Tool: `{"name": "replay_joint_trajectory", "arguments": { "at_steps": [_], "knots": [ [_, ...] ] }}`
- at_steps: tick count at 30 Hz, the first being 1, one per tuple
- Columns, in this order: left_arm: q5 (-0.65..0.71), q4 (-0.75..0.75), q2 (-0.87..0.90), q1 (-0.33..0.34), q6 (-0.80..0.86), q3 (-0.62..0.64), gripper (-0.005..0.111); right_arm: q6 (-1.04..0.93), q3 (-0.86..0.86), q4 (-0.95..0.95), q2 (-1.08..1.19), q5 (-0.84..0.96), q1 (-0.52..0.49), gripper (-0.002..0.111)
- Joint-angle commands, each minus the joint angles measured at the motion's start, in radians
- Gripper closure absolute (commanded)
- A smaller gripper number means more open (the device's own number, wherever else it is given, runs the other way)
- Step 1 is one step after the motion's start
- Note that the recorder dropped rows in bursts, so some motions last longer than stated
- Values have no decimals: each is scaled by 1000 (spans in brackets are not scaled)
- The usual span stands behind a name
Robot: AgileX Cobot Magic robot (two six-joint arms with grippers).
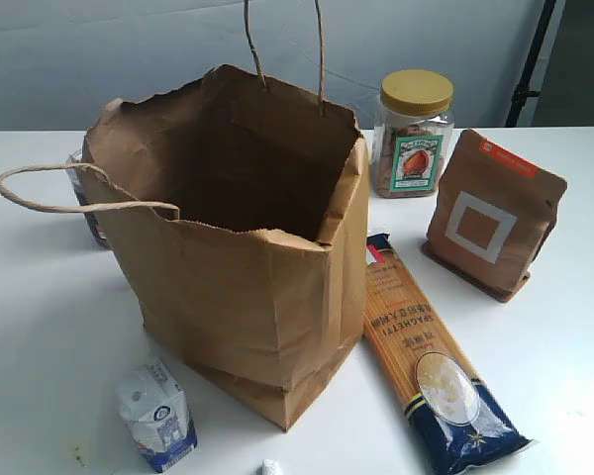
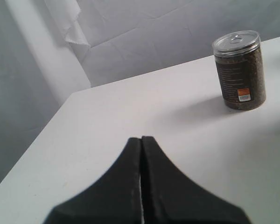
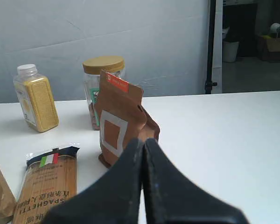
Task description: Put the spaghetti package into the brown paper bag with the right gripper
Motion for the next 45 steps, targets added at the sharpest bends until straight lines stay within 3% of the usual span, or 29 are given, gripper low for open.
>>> {"name": "replay_joint_trajectory", "arguments": {
  "at_steps": [1, 5, 10, 15, 21, 28, 30, 32, 33, 34, 35, 37, 45],
  "knots": [
    [-7, -5, 2, -3, -4, 5, 107, 1, 4, 5, -6, -13, -1, 108],
    [-7, -5, 2, -3, -4, 5, 107, 1, 4, 67, -6, -77, -1, 108],
    [-7, -5, 2, -3, -4, 5, 107, 21, 4, 364, -6, -259, -1, 108],
    [-7, -5, 2, -3, -4, 5, 107, 16, -76, 289, 30, -134, -1, 108],
    [-7, -5, 2, -3, -4, 5, 107, -2, -203, 272, 326, -14, -1, 108],
    [-7, -5, 2, -3, -4, 5, 107, -212, -404, 337, 779, 170, 4, 108],
    [-7, -5, 2, -3, -4, 5, 107, -212, -492, 284, 969, 208, 67, 108],
    [-7, -5, 2, -3, -4, 5, 107, -203, -589, 248, 1158, 230, 148, 99],
    [-7, -5, 2, -3, -4, 5, 107, -198, -660, 238, 1278, 253, 200, 83],
    [-7, -5, 2, -3, -4, 5, 107, -188, -688, 229, 1324, 265, 222, 75],
    [-7, -5, 2, -3, -4, 5, 107, -178, -754, 220, 1432, 300, 255, 54],
    [-7, -5, 2, -3, -4, 5, 107, -163, -827, 217, 1563, 331, 283, 33],
    [-7, -5, 2, -3, -4, 5, 107, -163, -987, 204, 1828, 355, 360, 28]
  ]
}}
